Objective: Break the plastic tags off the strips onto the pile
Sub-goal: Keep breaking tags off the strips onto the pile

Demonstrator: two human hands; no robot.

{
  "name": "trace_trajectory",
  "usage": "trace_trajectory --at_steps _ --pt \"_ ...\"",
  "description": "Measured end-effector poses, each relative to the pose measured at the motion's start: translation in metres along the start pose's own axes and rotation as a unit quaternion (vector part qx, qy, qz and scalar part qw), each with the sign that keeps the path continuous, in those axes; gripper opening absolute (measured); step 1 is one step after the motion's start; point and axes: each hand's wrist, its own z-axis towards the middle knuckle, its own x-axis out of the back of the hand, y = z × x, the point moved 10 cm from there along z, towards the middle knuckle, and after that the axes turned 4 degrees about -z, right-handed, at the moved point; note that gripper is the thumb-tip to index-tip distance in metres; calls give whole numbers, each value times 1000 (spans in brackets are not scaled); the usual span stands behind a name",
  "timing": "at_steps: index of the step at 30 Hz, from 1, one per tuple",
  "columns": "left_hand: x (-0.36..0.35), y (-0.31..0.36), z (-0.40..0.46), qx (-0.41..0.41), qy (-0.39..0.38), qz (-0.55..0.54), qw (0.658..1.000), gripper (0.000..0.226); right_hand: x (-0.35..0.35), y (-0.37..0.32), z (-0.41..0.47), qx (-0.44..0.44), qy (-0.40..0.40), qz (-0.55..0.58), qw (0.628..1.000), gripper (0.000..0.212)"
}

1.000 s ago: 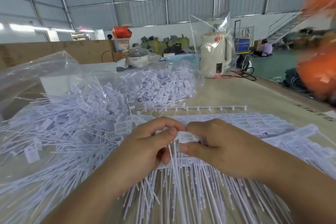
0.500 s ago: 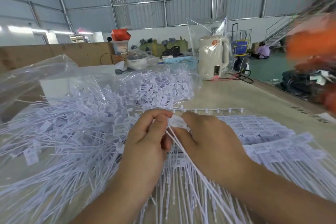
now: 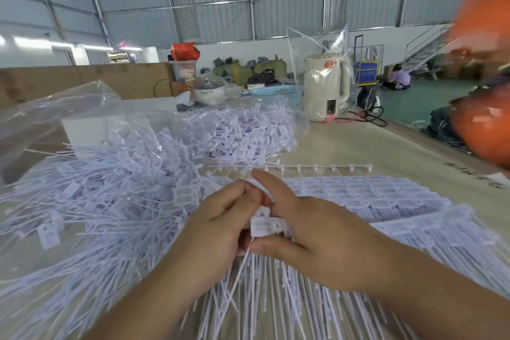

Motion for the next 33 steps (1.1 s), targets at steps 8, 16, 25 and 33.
trace_trajectory --at_steps 8,16,25,33 --pt "-8 8 -3 -33 -43 107 993 14 11 6 -2 -19 43 23 999 67" --pt "14 3 2 9 38 87 995 10 16 25 -5 -60 23 46 997 34" --pt "13 -6 -1 42 125 -113 985 22 38 13 -9 -94 156 -54 982 50" --pt "22 -12 -6 70 155 -237 957 39 85 36 -26 -117 333 17 935 45"
